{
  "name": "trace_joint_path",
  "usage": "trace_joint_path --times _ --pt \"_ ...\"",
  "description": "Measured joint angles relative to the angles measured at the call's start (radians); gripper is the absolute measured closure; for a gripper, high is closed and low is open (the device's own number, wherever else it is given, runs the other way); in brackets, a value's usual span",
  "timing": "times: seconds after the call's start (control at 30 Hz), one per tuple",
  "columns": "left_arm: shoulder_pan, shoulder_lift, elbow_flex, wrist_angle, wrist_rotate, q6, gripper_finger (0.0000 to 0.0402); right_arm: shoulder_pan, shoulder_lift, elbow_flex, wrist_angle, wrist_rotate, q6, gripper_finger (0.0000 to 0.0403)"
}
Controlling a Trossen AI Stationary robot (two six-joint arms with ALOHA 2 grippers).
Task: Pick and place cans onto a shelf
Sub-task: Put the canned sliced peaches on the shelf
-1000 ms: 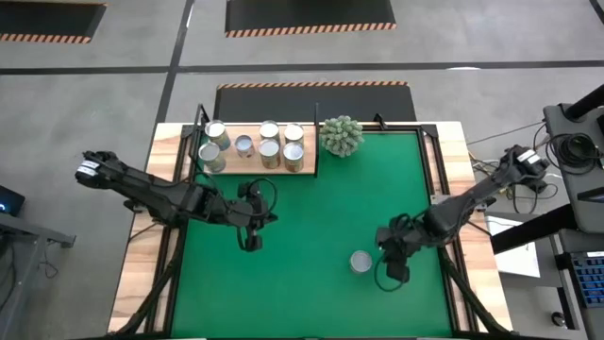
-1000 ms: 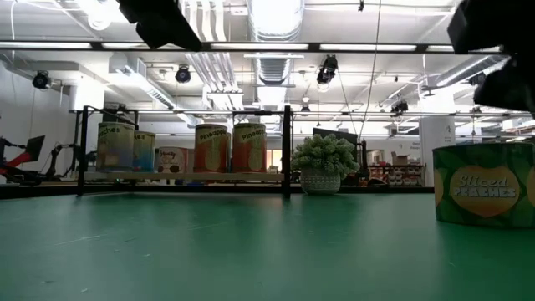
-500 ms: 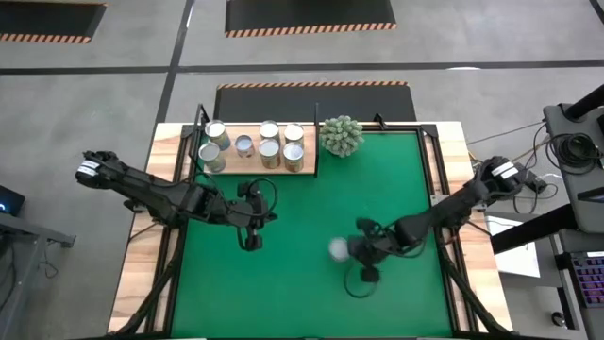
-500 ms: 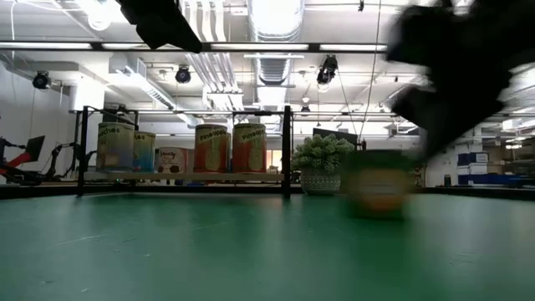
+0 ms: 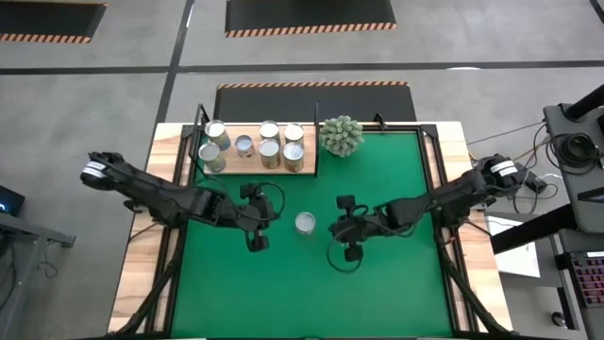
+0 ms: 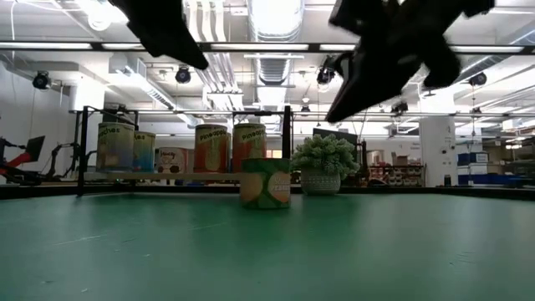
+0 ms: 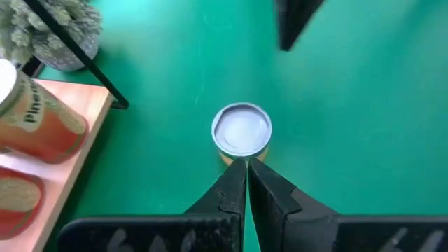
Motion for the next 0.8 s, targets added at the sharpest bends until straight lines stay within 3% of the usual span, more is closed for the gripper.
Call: trace_joint_path --times 0.37,0.6,0.8 --pt "0.046 0.289 0.000 0.297 -0.015 0.052 0.0401 -0.106 0.064 -0.052 0.054 -0.002 -0.027 0.0394" --pt "0.104 0.450 0.012 0.331 -0.014 0.018 0.0401 -0.106 0.042 -0.054 0.055 -0.003 -0.046 0.0394" --pt "0.106 0.455 0.016 0.277 -0.018 -0.009 0.0401 -0.106 0.042 -0.054 0.053 -0.003 -0.050 0.0394"
